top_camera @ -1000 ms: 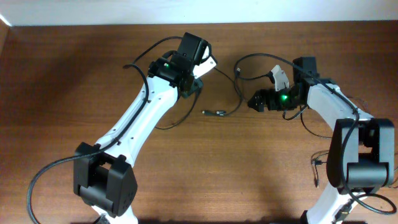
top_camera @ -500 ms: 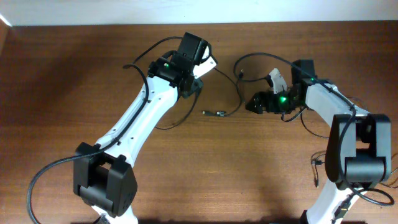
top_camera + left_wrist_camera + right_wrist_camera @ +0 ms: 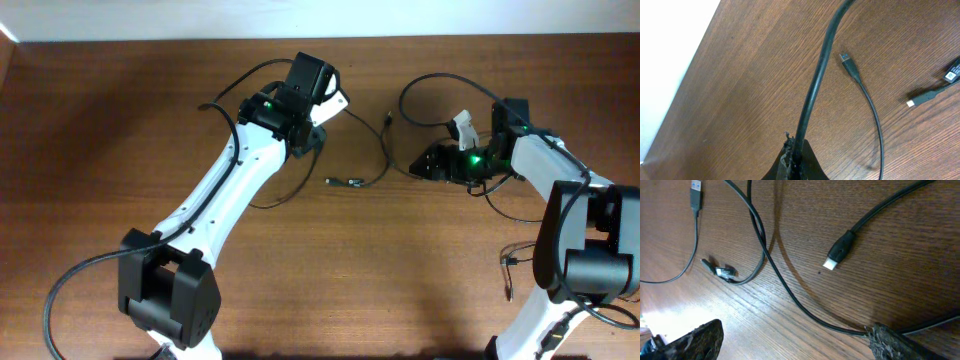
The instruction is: Untangle cables
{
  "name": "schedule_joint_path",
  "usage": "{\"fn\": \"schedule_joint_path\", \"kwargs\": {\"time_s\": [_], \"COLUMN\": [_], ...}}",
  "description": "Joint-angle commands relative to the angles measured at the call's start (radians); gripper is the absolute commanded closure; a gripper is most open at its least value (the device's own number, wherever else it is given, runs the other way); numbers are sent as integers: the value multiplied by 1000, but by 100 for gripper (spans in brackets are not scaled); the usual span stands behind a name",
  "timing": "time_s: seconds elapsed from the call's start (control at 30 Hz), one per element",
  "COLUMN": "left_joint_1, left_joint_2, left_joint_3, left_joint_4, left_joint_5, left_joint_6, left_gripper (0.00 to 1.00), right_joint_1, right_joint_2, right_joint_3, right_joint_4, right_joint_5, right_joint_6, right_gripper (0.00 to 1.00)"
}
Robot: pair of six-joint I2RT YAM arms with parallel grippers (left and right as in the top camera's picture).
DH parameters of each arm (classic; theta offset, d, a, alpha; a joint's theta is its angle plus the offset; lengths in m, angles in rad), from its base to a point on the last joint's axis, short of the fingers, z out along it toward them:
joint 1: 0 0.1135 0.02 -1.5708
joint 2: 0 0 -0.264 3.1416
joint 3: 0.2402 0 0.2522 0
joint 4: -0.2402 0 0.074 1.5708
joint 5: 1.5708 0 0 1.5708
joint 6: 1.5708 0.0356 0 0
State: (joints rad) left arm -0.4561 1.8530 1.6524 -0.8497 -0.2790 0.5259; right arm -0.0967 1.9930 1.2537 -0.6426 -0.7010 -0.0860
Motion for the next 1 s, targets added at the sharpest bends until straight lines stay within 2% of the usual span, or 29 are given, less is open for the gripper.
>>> {"fn": "schedule_joint_path", "kwargs": {"time_s": [0.0,0.6,0.97], "left_joint_1": [0,0,0], "left_joint_2": [-40,-61,-287], "left_joint_3": [5,5,5], "left_joint_4": [0,-24,-42], "left_joint_5": [14,-9,-13], "left_joint_6": [-17,-17,-17], "left_gripper": [100,100,100], "right_joint_1": [6,6,6], "right_joint_2": [11,12,12], "right_joint_3": [-5,-8,-8], "right_joint_4": [0,-24,-23], "right_joint_5": [36,60,60], "right_joint_6": [-10,-10,-10], "right_gripper": [6,6,6]}}
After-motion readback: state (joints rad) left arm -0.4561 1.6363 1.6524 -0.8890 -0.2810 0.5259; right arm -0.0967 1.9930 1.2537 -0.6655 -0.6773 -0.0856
